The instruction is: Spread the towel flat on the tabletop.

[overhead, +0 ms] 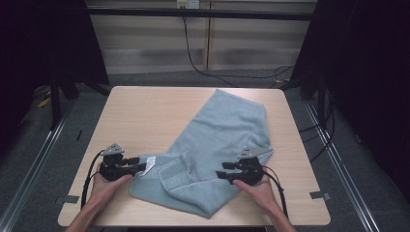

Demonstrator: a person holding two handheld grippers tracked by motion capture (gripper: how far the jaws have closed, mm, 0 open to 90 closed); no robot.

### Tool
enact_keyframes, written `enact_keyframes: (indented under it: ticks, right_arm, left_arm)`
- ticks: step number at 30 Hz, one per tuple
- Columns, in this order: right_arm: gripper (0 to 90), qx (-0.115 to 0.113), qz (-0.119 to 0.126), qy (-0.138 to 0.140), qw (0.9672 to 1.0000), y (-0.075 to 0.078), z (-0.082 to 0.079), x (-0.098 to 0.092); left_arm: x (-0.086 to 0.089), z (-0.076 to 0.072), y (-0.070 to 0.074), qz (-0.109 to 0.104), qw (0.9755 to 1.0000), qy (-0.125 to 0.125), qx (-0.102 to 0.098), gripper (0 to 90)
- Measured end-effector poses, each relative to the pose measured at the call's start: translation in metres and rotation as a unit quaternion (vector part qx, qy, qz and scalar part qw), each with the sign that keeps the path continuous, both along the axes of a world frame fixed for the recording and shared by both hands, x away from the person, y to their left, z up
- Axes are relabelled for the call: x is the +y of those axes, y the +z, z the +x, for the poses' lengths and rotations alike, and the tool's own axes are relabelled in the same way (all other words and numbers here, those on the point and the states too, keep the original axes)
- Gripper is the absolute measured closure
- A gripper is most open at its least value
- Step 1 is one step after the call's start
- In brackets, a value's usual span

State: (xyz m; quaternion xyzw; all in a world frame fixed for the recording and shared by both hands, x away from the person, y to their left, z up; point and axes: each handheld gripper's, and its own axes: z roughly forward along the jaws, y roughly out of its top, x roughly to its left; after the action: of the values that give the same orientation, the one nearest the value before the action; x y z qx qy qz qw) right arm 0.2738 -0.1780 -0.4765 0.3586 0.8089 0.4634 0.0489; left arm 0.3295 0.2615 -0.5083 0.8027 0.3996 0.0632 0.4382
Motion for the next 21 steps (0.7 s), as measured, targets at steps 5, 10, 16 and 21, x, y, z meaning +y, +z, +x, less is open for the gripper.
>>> enact_keyframes:
  ticks: [5, 10, 16, 21]
  right_arm:
    - [50.4, 0.007, -0.006, 0.057, 0.9984, 0.000, -0.006, 0.045]
    - [43.4, 0.016, -0.012, 0.122, 0.9924, -0.005, -0.010, 0.101]
    - [46.6, 0.015, -0.050, 0.162, 0.9854, -0.017, -0.019, 0.129]
    - [84.4, -0.019, -0.039, 0.130, 0.9906, -0.004, -0.024, 0.109]
  left_arm:
    - [-0.006, -0.004, 0.000, 0.025, 0.9995, -0.012, -0.016, 73.2]
    - [-0.008, -0.004, 0.001, 0.035, 0.9990, -0.021, -0.017, 82.9]
    - [-0.007, -0.003, 0.001, 0.030, 0.9993, -0.017, -0.011, 85.1]
    - [-0.007, -0.003, 0.001, 0.029, 0.9994, -0.015, -0.009, 85.3]
